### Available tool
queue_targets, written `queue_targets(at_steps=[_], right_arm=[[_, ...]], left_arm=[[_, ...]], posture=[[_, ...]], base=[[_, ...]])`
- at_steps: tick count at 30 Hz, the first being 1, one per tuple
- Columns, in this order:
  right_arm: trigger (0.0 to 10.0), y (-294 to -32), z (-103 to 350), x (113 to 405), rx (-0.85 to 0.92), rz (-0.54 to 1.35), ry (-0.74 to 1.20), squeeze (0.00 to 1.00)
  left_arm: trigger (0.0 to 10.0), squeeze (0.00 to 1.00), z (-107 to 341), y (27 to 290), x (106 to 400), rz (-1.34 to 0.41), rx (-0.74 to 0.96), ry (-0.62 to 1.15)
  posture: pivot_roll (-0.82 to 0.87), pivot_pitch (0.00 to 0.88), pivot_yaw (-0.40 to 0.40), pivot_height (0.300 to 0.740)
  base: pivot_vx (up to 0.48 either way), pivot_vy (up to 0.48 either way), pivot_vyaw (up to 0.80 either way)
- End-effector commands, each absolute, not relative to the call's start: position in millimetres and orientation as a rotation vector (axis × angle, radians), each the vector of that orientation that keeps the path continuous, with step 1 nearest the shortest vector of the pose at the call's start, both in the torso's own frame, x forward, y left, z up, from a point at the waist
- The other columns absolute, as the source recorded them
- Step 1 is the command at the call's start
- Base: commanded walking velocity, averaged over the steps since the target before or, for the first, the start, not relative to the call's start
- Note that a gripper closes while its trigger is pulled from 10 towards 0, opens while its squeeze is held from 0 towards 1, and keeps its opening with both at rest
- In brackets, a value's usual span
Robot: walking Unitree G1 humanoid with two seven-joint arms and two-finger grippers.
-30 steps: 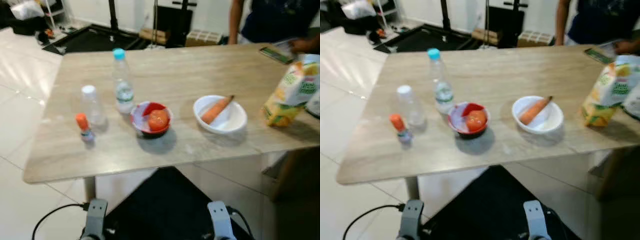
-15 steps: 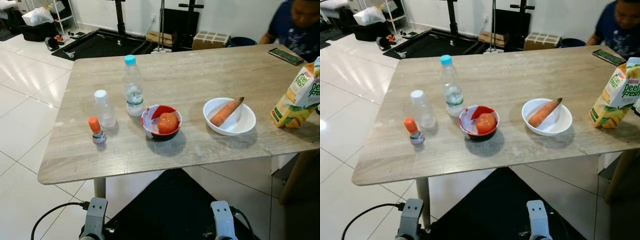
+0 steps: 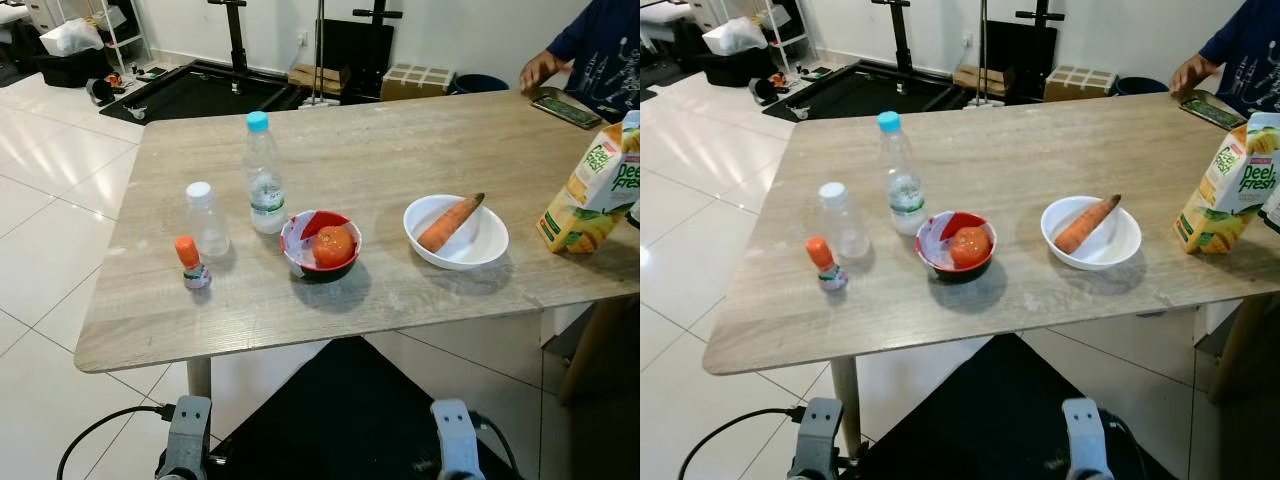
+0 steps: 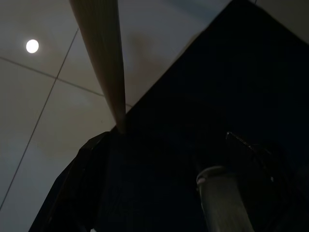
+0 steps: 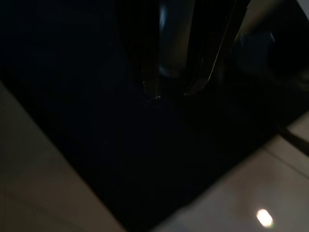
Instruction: Restocking fridge
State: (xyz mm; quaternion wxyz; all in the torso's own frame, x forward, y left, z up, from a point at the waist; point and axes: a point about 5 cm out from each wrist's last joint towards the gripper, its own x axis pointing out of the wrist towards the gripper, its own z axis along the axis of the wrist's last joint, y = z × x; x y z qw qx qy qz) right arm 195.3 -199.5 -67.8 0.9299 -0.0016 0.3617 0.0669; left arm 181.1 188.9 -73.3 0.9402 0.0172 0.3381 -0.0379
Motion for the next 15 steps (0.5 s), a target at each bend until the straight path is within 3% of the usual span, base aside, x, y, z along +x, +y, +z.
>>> queue_targets(at_steps=[1, 7, 10, 15], right_arm=[[10.0, -198.4, -58.3, 204.3, 0.042, 0.223, 0.657, 0.00], [10.0, -188.3, -44.1, 204.8, 0.095, 0.505, 0.550, 0.00], [10.0, -183.4, -24.6, 199.5, 0.152, 0.692, 0.465, 0.00], [10.0, -180.5, -7.8, 192.9, 0.171, 0.821, 0.419, 0.00]], left_arm=[[10.0, 0.00, -71.9, 200.8, 175.6, -0.071, 0.050, 0.669], [10.0, 0.00, -59.4, 208.0, 178.4, -0.170, 0.022, 0.538], [10.0, 0.00, -50.1, 205.5, 175.6, -0.325, 0.023, 0.442], [10.0, 0.00, -46.0, 205.3, 169.0, -0.409, 0.036, 0.396]], posture=[[-0.16, 0.064, 0.058, 0.740], [-0.16, 0.067, 0.055, 0.740], [-0.16, 0.074, 0.053, 0.740], [-0.16, 0.084, 0.053, 0.740]], base=[[0.000, 0.000, 0.00], [0.000, 0.000, 0.00], [0.000, 0.000, 0.00], [0.000, 0.000, 0.00]])
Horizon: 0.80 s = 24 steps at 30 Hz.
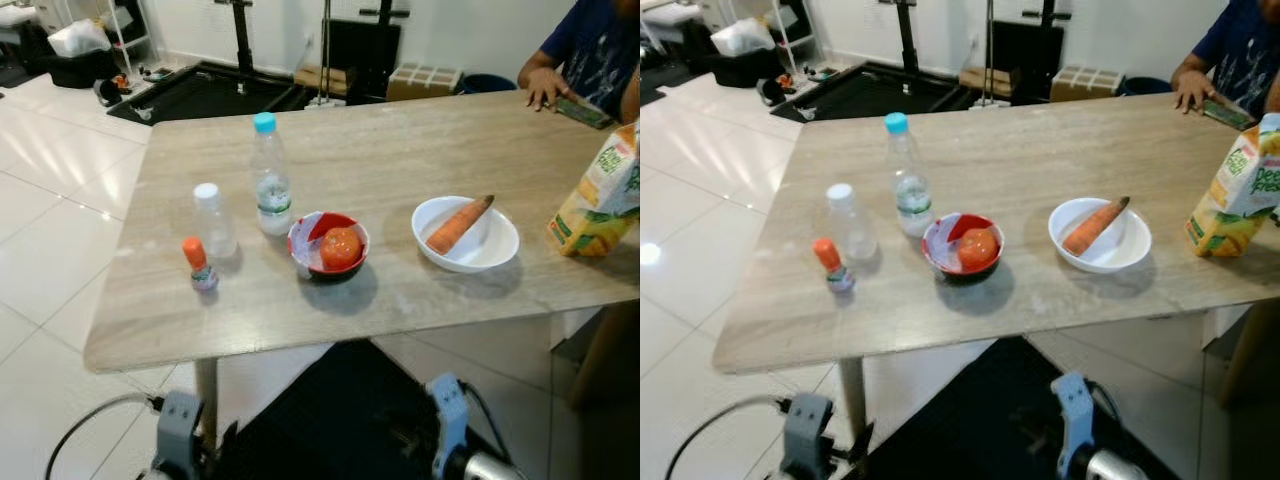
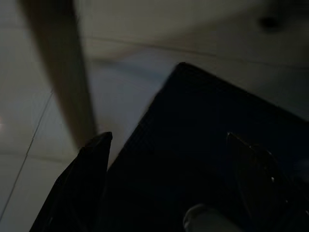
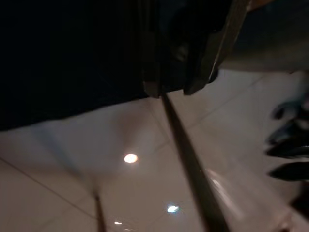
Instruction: Restocking fridge
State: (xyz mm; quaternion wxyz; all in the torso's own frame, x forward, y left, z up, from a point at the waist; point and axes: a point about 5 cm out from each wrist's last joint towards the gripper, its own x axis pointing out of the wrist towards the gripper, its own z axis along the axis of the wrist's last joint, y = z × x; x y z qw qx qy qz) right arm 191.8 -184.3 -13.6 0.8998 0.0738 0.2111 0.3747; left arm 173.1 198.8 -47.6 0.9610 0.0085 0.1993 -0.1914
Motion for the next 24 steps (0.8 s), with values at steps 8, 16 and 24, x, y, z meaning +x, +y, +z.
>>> queue_targets(at_steps=[8, 16, 24], right_arm=[[10.0, -184.7, 25.7, 182.0, 0.191, 1.082, 0.424, 0.00], [10.0, -185.3, 48.2, 174.0, 0.192, 1.241, 0.468, 0.00], [10.0, -176.1, 89.3, 191.1, 0.246, 1.389, 0.334, 0.00]], left_arm=[[10.0, 0.00, -49.8, 239.4, 149.1, -0.437, -0.040, 0.497], [10.0, 0.00, -53.1, 261.4, 129.7, -0.453, -0.071, 0.610], [10.0, 0.00, -45.8, 291.2, 136.0, -0.294, 0.036, 0.647]], posture=[[-0.15, 0.102, 0.049, 0.740], [-0.15, 0.107, 0.046, 0.740], [-0.14, 0.113, 0.049, 0.740]], base=[[0.000, 0.000, 0.00], [0.000, 0.000, 0.00], [0.000, 0.000, 0.00]])
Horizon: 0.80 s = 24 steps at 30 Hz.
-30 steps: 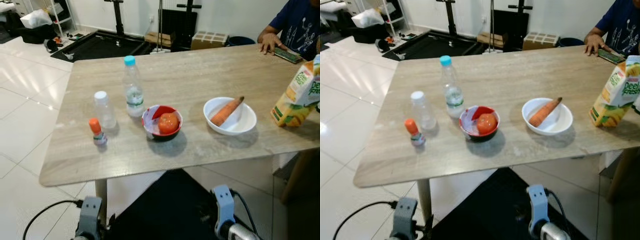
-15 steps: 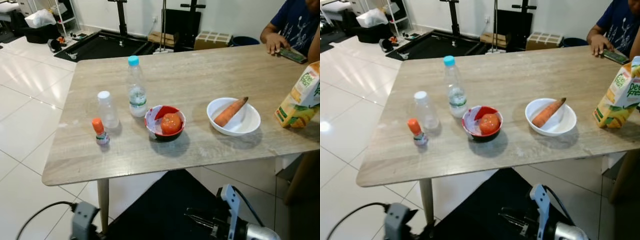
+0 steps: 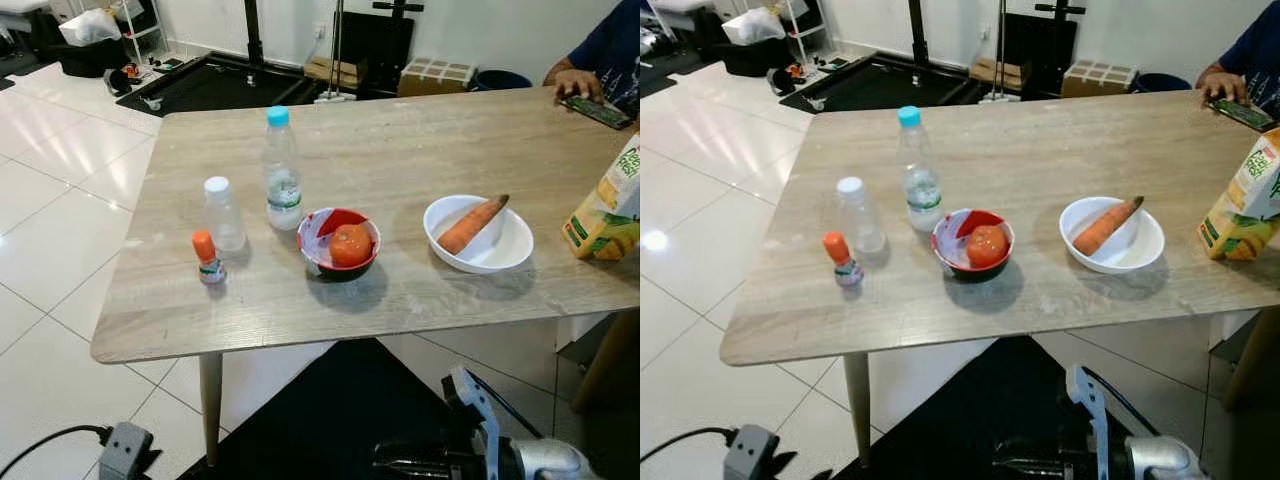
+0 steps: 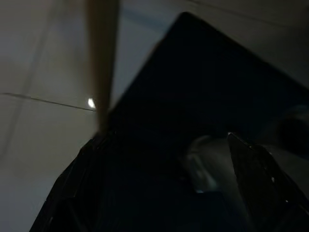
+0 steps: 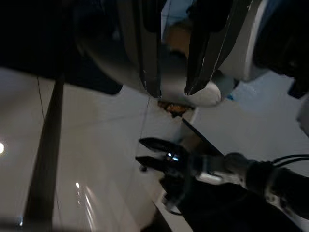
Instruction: Restocking fridge
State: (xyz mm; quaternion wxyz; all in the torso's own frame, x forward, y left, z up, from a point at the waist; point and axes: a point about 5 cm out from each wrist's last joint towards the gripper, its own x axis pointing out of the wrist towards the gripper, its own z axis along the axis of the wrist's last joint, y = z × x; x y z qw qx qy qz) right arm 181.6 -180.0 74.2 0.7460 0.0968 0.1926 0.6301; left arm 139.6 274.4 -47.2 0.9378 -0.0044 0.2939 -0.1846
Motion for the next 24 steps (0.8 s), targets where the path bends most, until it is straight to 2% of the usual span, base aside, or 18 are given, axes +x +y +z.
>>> queue_targets(at_steps=[1, 4, 7, 11, 12, 16, 17, 19, 21, 24], right_arm=[[10.0, -176.1, 89.3, 191.1, 0.246, 1.389, 0.334, 0.00], [10.0, -173.7, 105.7, 207.4, 0.248, 1.348, 0.223, 0.00], [10.0, -178.6, 107.9, 227.3, 0.286, 1.226, 0.191, 0.00], [10.0, -181.9, 105.1, 229.4, 0.306, 1.220, 0.205, 0.00], [10.0, -184.7, 92.8, 227.8, 0.246, 1.226, 0.281, 0.00], [10.0, -185.7, 84.7, 226.4, 0.203, 1.223, 0.332, 0.00], [10.0, -186.7, 77.7, 224.4, 0.191, 1.217, 0.369, 0.00], [10.0, -186.7, 77.7, 224.4, 0.191, 1.217, 0.369, 0.00], [10.0, -189.4, 67.4, 219.9, 0.194, 1.208, 0.419, 0.00], [10.0, -195.2, 58.6, 214.0, 0.213, 1.191, 0.462, 0.00]], left_arm=[[10.0, 0.00, -45.8, 291.2, 136.0, -0.294, 0.036, 0.647], [10.0, 0.00, -41.4, 299.5, 141.5, -0.248, 0.068, 0.639], [10.0, 0.00, -36.1, 298.1, 147.4, -0.330, 0.038, 0.611], [10.0, 0.00, -34.9, 296.0, 149.0, -0.377, 0.039, 0.610], [10.0, 0.00, -34.5, 296.9, 149.9, -0.461, 0.050, 0.670], [10.0, 0.00, -35.4, 300.4, 150.2, -0.471, 0.083, 0.730], [10.0, 0.00, -37.5, 308.1, 152.2, -0.372, 0.140, 0.784], [10.0, 0.00, -37.5, 308.1, 152.2, -0.372, 0.140, 0.784], [10.0, 0.00, -40.1, 320.2, 151.5, -0.237, 0.241, 0.867], [10.0, 0.00, -40.5, 329.8, 149.4, -0.146, 0.276, 0.923]], posture=[[-0.14, 0.113, 0.049, 0.740], [-0.14, 0.112, 0.047, 0.740], [-0.14, 0.109, 0.047, 0.740], [-0.13, 0.108, 0.046, 0.740], [-0.13, 0.111, 0.046, 0.740], [-0.13, 0.110, 0.047, 0.740], [-0.12, 0.107, 0.046, 0.740], [-0.12, 0.107, 0.046, 0.740], [-0.12, 0.106, 0.046, 0.740], [-0.12, 0.105, 0.050, 0.740]], base=[[0.000, 0.000, 0.00], [0.000, 0.000, 0.00], [0.000, 0.000, 0.00], [0.000, 0.000, 0.00], [0.000, 0.000, 0.00], [0.000, 0.000, 0.00], [0.000, 0.000, 0.00], [0.000, 0.000, 0.00], [0.000, 0.000, 0.00], [0.000, 0.000, 0.00]])
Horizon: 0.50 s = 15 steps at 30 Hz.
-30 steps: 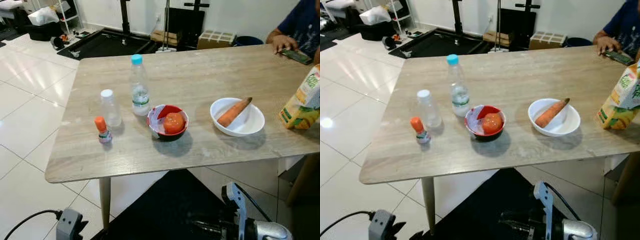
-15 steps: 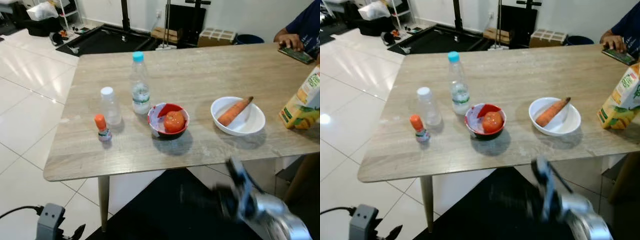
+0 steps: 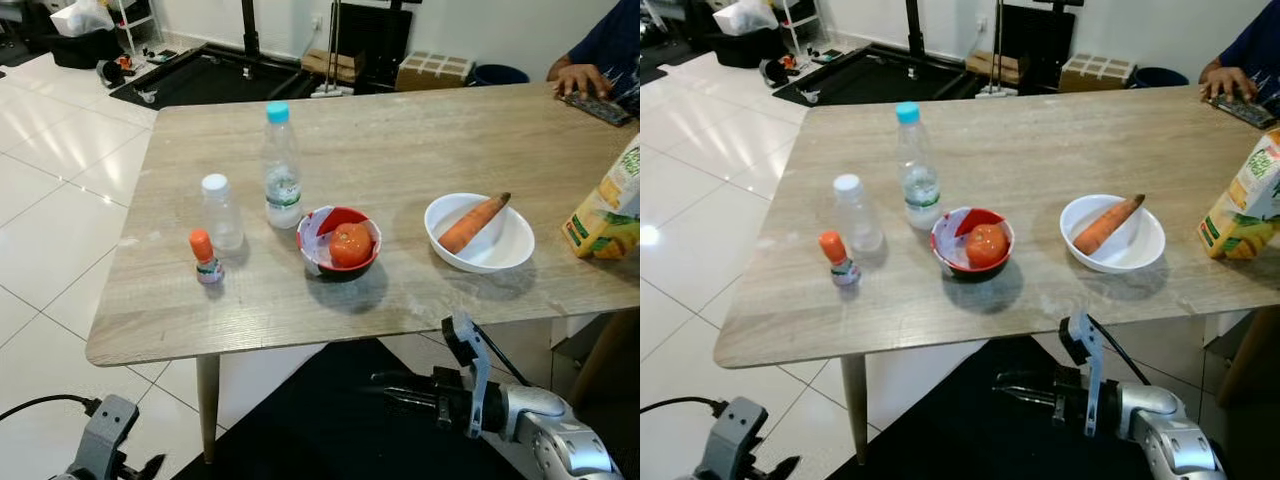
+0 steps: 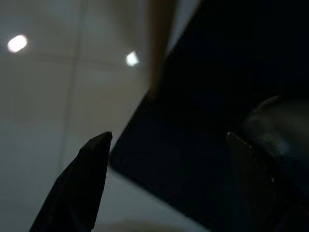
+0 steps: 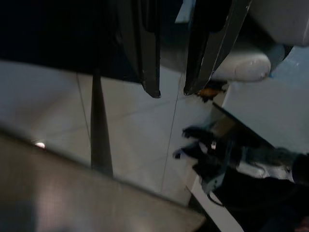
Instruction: Restocking fridge
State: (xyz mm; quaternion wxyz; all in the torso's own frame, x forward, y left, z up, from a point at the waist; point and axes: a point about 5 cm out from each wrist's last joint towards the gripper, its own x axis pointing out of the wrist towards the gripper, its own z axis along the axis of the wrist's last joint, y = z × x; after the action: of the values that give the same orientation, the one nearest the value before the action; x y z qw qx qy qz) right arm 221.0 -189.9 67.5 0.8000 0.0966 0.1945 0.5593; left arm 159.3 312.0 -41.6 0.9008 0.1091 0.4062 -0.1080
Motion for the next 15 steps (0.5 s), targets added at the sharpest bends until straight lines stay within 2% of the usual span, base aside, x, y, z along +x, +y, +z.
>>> queue_targets(at_steps=[1, 6, 7, 8, 9, 10, 12, 13, 14, 15], right_arm=[[10.0, -195.2, 58.6, 214.0, 0.213, 1.191, 0.462, 0.00], [10.0, -205.9, 44.4, 208.4, 0.166, 1.145, 0.537, 0.00], [10.0, -209.5, 30.3, 211.0, 0.087, 1.071, 0.588, 0.00], [10.0, -209.5, 30.3, 211.0, 0.087, 1.071, 0.588, 0.00], [10.0, -216.8, 5.7, 218.1, -0.065, 0.892, 0.666, 0.00], [10.0, -216.8, 5.7, 218.1, -0.065, 0.892, 0.666, 0.00], [10.0, -225.3, -11.0, 226.9, -0.158, 0.663, 0.696, 0.00], [10.0, -225.3, -11.0, 226.9, -0.158, 0.663, 0.696, 0.00], [10.0, -228.4, -16.0, 230.2, -0.170, 0.550, 0.692, 0.00], [10.0, -230.0, -21.1, 232.5, -0.183, 0.441, 0.686, 0.00]], left_arm=[[10.0, 0.00, -40.5, 329.8, 149.4, -0.146, 0.276, 0.923], [10.0, 0.00, -39.5, 337.7, 147.6, -0.067, 0.253, 0.954], [10.0, 0.00, -39.2, 339.8, 147.1, -0.033, 0.243, 0.953], [10.0, 0.00, -39.2, 339.8, 147.1, -0.033, 0.243, 0.953], [10.0, 0.00, -39.3, 342.5, 145.7, 0.031, 0.202, 0.947], [10.0, 0.00, -39.3, 342.5, 145.7, 0.031, 0.202, 0.947], [10.0, 0.00, -39.7, 344.0, 144.3, 0.086, 0.154, 0.937], [10.0, 0.00, -39.7, 344.0, 144.3, 0.086, 0.154, 0.937], [10.0, 0.00, -40.0, 343.5, 144.4, 0.087, 0.142, 0.936], [10.0, 0.00, -47.0, 316.6, 158.0, -0.026, 0.136, 0.887]], posture=[[-0.12, 0.105, 0.050, 0.740], [-0.13, 0.104, 0.055, 0.740], [-0.13, 0.103, 0.053, 0.740], [-0.13, 0.103, 0.053, 0.740], [-0.13, 0.100, 0.047, 0.740], [-0.13, 0.100, 0.047, 0.740], [-0.13, 0.099, 0.043, 0.740], [-0.13, 0.099, 0.043, 0.740], [-0.13, 0.097, 0.043, 0.740], [-0.13, 0.098, 0.045, 0.740]], base=[[0.000, 0.000, 0.00], [0.000, 0.000, 0.00], [0.000, 0.000, 0.00], [0.000, 0.000, 0.00], [0.000, 0.000, 0.00], [0.000, 0.000, 0.00], [0.000, 0.000, 0.00], [0.000, 0.000, 0.00], [0.000, 0.000, 0.00], [0.000, 0.000, 0.00]])
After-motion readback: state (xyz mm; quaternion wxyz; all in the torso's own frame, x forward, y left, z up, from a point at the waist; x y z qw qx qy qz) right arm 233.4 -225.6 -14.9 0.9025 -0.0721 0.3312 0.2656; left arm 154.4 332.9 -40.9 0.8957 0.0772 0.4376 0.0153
